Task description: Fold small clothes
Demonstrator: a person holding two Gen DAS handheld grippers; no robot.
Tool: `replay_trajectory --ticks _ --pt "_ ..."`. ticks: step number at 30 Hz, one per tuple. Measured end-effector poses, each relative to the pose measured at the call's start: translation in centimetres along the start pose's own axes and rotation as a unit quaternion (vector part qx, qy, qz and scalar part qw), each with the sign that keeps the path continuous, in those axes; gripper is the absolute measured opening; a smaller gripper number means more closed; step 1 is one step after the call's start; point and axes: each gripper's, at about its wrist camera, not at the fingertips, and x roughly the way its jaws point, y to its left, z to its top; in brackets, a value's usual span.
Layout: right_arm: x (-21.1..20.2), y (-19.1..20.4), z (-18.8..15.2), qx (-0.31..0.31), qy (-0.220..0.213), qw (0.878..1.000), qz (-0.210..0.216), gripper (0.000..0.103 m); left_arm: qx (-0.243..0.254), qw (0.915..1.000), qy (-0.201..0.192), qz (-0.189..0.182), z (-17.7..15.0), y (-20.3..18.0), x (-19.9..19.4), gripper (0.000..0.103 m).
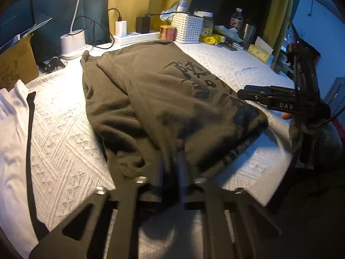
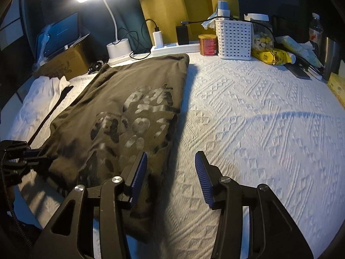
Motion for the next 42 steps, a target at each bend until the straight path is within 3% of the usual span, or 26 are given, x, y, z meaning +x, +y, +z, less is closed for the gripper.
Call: replay_trajectory --ticks 6,17,22,25,30,42 --pt "-0.6 1.2 -1.0 -0.013 0.006 1.0 0.008 0.049 -0.003 0.9999 -0.012 0.006 -0.8 0.4 -2.1 0.004" --pt "-1.5 2.9 -4.0 -0.026 0.006 1.0 0.003 0.049 -0.008 1.0 -0.002 0.006 -2.3 0.6 -1.6 0.004" --pt "-2.2 4.5 -5.1 -0.051 -0.003 0.999 0.012 0.017 -0.007 0.9999 0.006 0.004 -2.6 0.4 -1.4 0.004" --pt "-2.3 4.8 -5.1 -0.068 0.003 0.998 0.017 0.014 -0.01 0.9999 0.006 0.003 -2.8 0.3 -1.6 0.005" --pt "-3.5 4.5 -5.8 -0.065 0.014 0.998 0.008 0.013 -0.009 0.9998 0.003 -0.015 -3.1 -0.1 -2.1 0.008" --pt "-5.1 4.0 -7.3 -0.034 0.03 0.999 0.01 0.014 -0.011 0.9997 -0.016 -0.012 -1.8 -1.0 -2.4 0.009"
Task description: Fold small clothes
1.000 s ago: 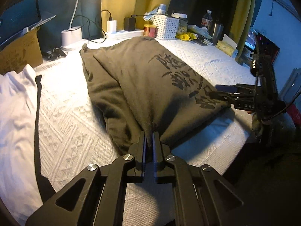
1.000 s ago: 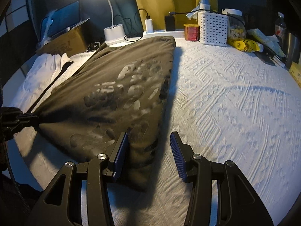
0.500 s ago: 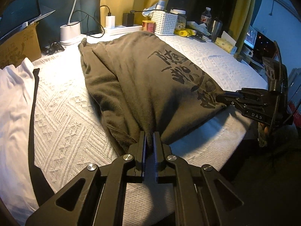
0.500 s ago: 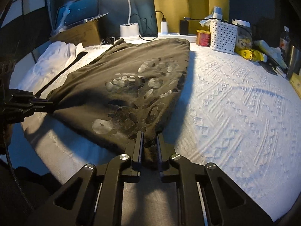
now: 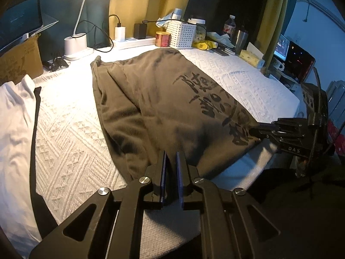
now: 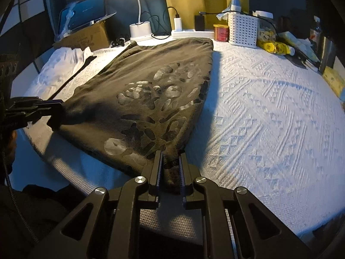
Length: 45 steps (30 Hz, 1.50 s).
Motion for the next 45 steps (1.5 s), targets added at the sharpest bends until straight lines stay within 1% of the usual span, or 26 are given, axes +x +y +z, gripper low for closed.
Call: replay_trajectory --ticks 2,4,5,7,8,10,11,12,15,18,26,27,28,30,33,36,37,38,42,45 --pt "0.0 -0.1 0.2 0.002 0.003 1.0 0.002 0.015 -0.001 1.0 0.003 0.003 0.2 0.0 0.4 0.009" --pt "0.0 -0.2 0.5 0.0 0.007 1.0 0.004 0.022 0.001 1.0 0.006 0.006 0.4 -0.2 0.8 0.009" --pt "-0.1 -0.3 0.6 0.0 0.007 1.0 0.003 0.024 0.003 0.9999 0.007 0.01 0.6 -0.3 1.0 0.009" --pt "-0.5 -0.8 0.9 0.004 -0.002 1.0 -0.001 0.031 0.005 0.9998 0.01 0.016 0.9 -0.4 1.4 0.009" --pt "-0.6 -0.9 1.0 0.006 -0.005 1.0 -0.002 0.033 0.005 0.9998 0.01 0.017 1.1 -0.4 1.5 0.01" --pt "-0.8 -1.4 1.4 0.013 -0.012 1.0 -0.004 0.035 0.003 0.9998 0.008 0.017 1.5 -0.3 1.7 0.033" --pt "-0.8 -1.6 1.6 0.015 -0.015 1.0 -0.004 0.035 0.0 0.9998 0.005 0.019 1.7 -0.3 1.7 0.063" --pt "-0.7 -1.7 1.8 0.015 -0.016 1.0 -0.005 0.036 -0.006 0.9998 0.0 0.019 1.8 -0.2 1.7 0.078" --pt "-0.1 -1.9 2.5 0.016 -0.017 1.0 -0.005 0.036 -0.017 0.9998 0.0 0.012 2.3 0.1 2.0 0.078" --pt "0.6 -1.9 3.2 0.016 -0.019 1.0 0.0 0.036 -0.011 0.9997 0.007 0.02 2.8 0.0 2.5 0.078" --pt "2.4 -2.1 5.0 0.012 -0.013 1.0 0.015 0.038 -0.019 0.9984 0.034 0.041 3.9 1.3 4.2 0.078" --pt "2.7 -2.2 5.2 0.011 -0.011 1.0 0.016 0.04 -0.021 0.9983 0.036 0.04 4.1 1.5 4.4 0.078" --pt "3.0 -2.4 5.5 0.011 -0.01 1.0 0.016 0.044 -0.022 0.9982 0.037 0.04 4.3 1.7 4.6 0.078" --pt "3.4 -2.6 6.0 0.013 -0.007 1.0 0.017 0.047 -0.023 0.9979 0.043 0.042 4.7 2.0 5.0 0.078" --pt "4.2 -3.1 6.8 0.015 -0.004 1.0 0.018 0.047 -0.025 0.9972 0.053 0.046 5.2 2.5 5.9 0.078" --pt "5.0 -3.6 7.8 0.014 0.0 1.0 0.019 0.047 -0.027 0.9949 0.078 0.059 5.4 3.4 7.4 0.078" --pt "5.3 -3.6 8.1 0.014 0.001 1.0 0.019 0.047 -0.019 0.9952 0.073 0.062 5.5 3.3 7.4 0.078" --pt "5.6 -3.8 8.5 0.014 0.002 1.0 0.019 0.047 -0.016 0.9948 0.078 0.064 5.6 3.4 7.6 0.078" --pt "6.5 -4.4 9.7 0.014 0.005 1.0 0.02 0.047 -0.029 0.9945 0.082 0.059 6.5 4.2 7.9 0.078" --pt "7.2 -4.9 10.8 0.013 0.005 1.0 0.019 0.047 -0.037 0.9954 0.068 0.057 7.5 4.6 7.6 0.078"
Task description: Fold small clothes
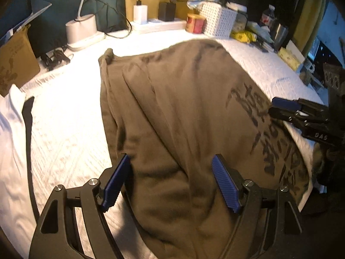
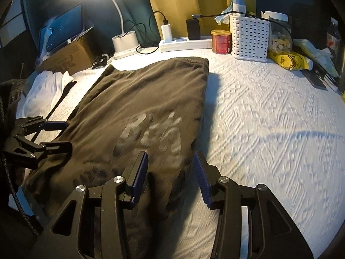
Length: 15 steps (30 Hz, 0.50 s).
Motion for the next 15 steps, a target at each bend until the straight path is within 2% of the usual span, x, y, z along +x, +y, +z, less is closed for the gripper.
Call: replay_trajectory --ticks 5,13,15 --pt "1.2 -0.8 1.7 -0.002 0.002 1.0 -0.004 0.047 -0.005 0.9997 -0.022 0.003 1.9 0.9 0.0 0.078" --pt "3.2 -2.1 4.0 0.004 0.004 1.0 -0.001 0.047 0.012 0.9991 -0.041 0.001 4.7 2.3 1.9 0.077" --pt "3.6 -2.2 4.6 0.005 0.003 1.0 0.001 0.047 0.015 0.9989 -0.044 0.003 5.3 2.6 2.6 0.073"
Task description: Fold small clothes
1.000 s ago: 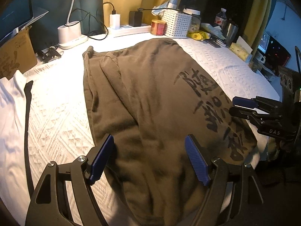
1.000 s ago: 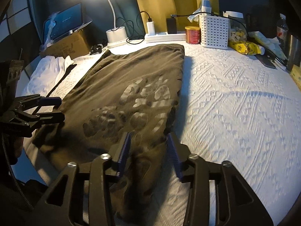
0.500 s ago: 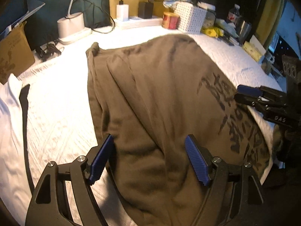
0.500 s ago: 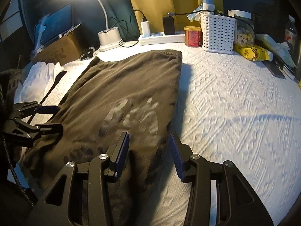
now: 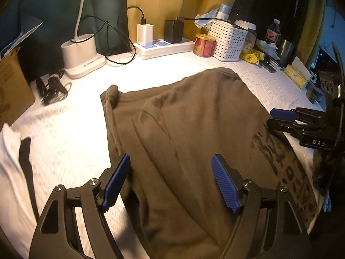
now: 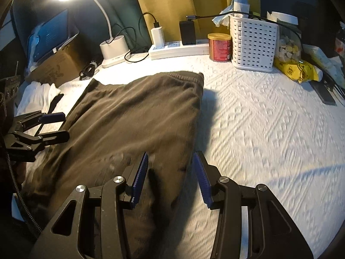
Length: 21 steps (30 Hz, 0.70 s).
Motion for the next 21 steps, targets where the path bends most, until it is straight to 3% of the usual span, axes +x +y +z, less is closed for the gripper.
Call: replay_trajectory --ticks 7,8,10,12,15,21 --pt "2.1 -0.7 3.1 -0.004 -0.004 1.0 0.008 0.047 -0.004 1.0 -0.002 -0.006 1.3 1.2 1.8 0.066" --pt "2.6 -0.9 3.7 -0.002 -0.004 1.0 0.011 0.047 -0.004 1.0 -0.002 -0.007 1.4 1.3 2.0 0.057" --pt "3.2 -1.2 4.4 0.004 -0.004 1.0 0.017 0.047 -0.006 1.0 -0.005 -0.005 1.7 1.5 2.3 0.051" --pt "4.0 -1.5 5.3 0.009 -0.008 1.0 0.025 0.047 -0.008 0.9999 -0.008 -0.005 1.9 1.8 2.4 0.037" --pt "5.1 -1.5 6.3 0.006 -0.011 1.0 0.025 0.047 -0.012 0.9998 -0.009 -0.009 2.1 2.5 2.6 0.028" --pt "7.5 -2.1 7.4 0.005 -0.002 1.0 0.027 0.047 -0.014 0.9998 -0.009 -0.01 2.1 3.0 3.2 0.027"
